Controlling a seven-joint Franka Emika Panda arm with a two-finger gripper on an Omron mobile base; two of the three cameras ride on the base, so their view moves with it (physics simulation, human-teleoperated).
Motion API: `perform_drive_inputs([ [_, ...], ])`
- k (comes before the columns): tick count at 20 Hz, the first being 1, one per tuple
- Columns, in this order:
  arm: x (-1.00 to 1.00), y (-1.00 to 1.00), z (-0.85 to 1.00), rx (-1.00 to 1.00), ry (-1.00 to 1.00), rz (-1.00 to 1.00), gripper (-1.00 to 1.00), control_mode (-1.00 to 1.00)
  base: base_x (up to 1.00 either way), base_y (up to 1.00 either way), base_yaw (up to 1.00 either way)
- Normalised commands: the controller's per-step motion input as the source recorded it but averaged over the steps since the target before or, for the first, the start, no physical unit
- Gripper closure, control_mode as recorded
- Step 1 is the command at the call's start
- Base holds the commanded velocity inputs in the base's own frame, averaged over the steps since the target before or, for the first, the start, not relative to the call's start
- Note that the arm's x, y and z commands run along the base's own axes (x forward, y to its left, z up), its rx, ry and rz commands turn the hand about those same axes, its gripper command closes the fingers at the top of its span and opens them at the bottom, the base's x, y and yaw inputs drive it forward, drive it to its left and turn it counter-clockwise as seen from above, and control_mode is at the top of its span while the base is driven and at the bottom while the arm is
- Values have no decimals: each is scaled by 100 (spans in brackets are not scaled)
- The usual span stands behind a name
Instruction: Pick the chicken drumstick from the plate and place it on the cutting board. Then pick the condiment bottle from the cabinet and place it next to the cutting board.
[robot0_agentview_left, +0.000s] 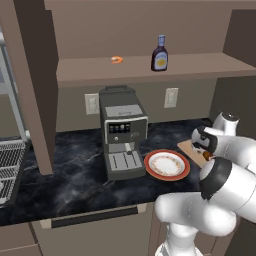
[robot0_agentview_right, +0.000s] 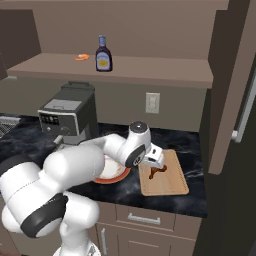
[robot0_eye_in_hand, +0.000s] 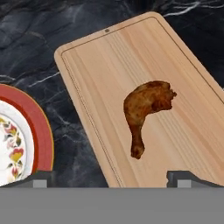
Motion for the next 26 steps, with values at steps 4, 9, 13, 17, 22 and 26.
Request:
perform_drive_inputs([
  [4,0,23,27,0,0,-3,-100,-100,0,0,0],
  [9,-1,22,22,0,0,-3,-100,-100,0,0,0],
  [13,-3,23,20,0,0,-3,-100,-100,0,0,0],
  [17,-6,24,18,1,0,-2,-100,-100,0,0,0],
  [22,-8,22,15,2,0,-2,-100,-100,0,0,0],
  [26,-8,22,16,2,0,-1,-100,-100,0,0,0],
])
